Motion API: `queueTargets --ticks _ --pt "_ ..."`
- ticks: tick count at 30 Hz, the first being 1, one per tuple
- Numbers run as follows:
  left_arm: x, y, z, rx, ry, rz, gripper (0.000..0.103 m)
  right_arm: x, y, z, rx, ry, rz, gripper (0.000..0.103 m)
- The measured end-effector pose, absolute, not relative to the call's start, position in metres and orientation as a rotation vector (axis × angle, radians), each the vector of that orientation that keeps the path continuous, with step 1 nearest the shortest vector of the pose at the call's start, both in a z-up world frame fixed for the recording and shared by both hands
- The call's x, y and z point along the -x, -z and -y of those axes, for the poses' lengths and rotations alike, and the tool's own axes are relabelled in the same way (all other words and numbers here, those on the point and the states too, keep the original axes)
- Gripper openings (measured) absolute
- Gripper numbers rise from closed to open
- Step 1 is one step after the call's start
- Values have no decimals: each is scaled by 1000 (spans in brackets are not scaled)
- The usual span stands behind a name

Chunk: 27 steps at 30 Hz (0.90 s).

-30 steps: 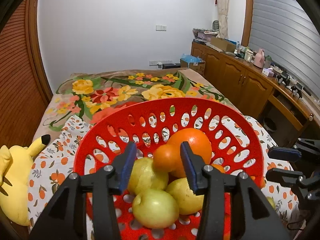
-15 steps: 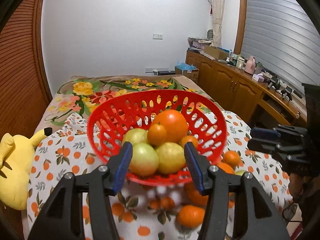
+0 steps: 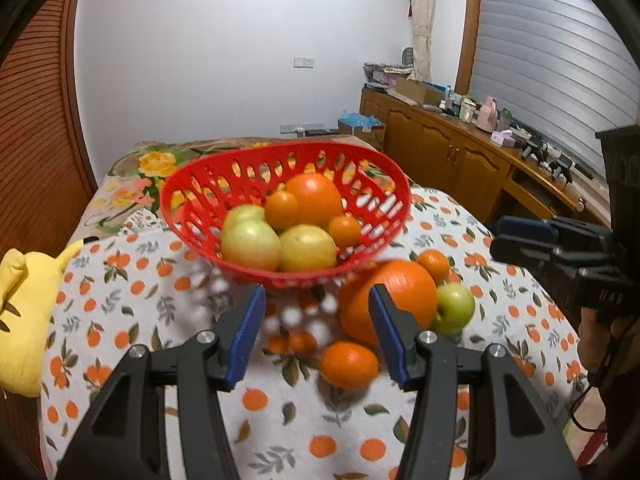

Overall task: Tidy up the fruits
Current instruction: 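Move the left tool around a mandarin while the right tool surrounds a pale green apple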

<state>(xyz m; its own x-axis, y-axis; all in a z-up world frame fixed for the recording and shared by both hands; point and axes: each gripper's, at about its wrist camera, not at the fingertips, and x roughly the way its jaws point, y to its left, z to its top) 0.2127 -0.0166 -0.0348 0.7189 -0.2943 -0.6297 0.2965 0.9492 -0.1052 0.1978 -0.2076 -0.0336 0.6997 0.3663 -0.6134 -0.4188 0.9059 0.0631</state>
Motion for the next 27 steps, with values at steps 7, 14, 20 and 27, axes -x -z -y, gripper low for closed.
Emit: queueTargets --ticks 7,14,20,27 --pt "-200 54 31 -10 337 -739 54 -185 36 215 81 -408 -660 53" --pt "-198 72 43 -27 345 -782 54 -181 48 219 79 -400 -687 53" --pt "-205 87 46 -34 340 -822 54 -182 63 220 77 -398 -719 53" --pt "-212 96 49 -28 347 -855 54 -187 77 221 67 -395 -750 53"
